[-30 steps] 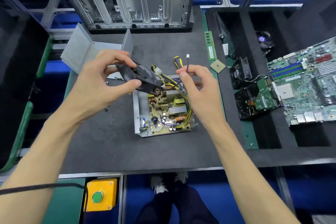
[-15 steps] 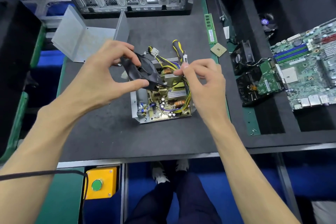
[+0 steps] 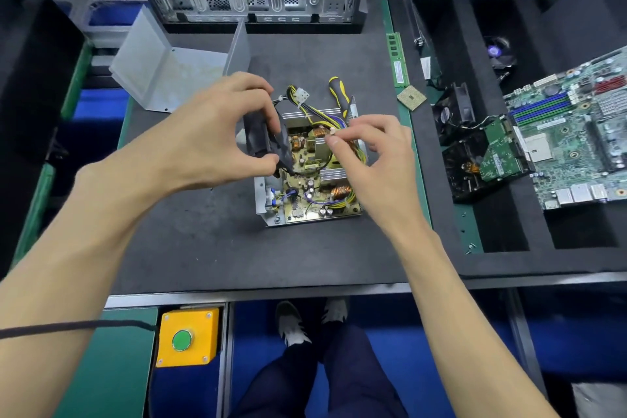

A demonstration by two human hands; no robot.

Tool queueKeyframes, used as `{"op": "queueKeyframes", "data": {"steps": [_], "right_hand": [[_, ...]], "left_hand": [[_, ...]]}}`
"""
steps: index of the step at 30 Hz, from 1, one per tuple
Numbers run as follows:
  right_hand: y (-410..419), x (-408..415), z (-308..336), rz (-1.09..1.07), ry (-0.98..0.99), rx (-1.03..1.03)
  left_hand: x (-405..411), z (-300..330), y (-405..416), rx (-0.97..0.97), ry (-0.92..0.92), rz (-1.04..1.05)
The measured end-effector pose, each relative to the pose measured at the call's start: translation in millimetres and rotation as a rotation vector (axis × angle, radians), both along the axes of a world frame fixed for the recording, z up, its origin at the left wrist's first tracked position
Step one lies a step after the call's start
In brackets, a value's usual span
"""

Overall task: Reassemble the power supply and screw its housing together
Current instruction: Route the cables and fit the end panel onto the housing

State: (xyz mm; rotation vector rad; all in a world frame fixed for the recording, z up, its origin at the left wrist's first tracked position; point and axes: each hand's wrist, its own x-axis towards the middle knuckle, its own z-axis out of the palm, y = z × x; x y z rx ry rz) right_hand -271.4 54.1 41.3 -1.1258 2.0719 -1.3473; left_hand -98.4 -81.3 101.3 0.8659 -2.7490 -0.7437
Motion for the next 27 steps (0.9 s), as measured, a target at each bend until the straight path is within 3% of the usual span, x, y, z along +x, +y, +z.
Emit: {"op": "queueKeyframes", "data": {"steps": [16, 22, 27], "right_hand": [[0, 0, -6, 0.038, 0.258, 0.059], [-4, 1, -10, 0.057, 0.239, 0.074], [-6, 1, -9, 0.052, 0.206, 0.062]], "left_hand": [[-23, 0, -11, -0.123, -0.219, -0.107], [-26, -6, -19, -0.127, -0.287, -0.052], [-18, -9, -17, -0.057, -0.231, 0.004]]}}
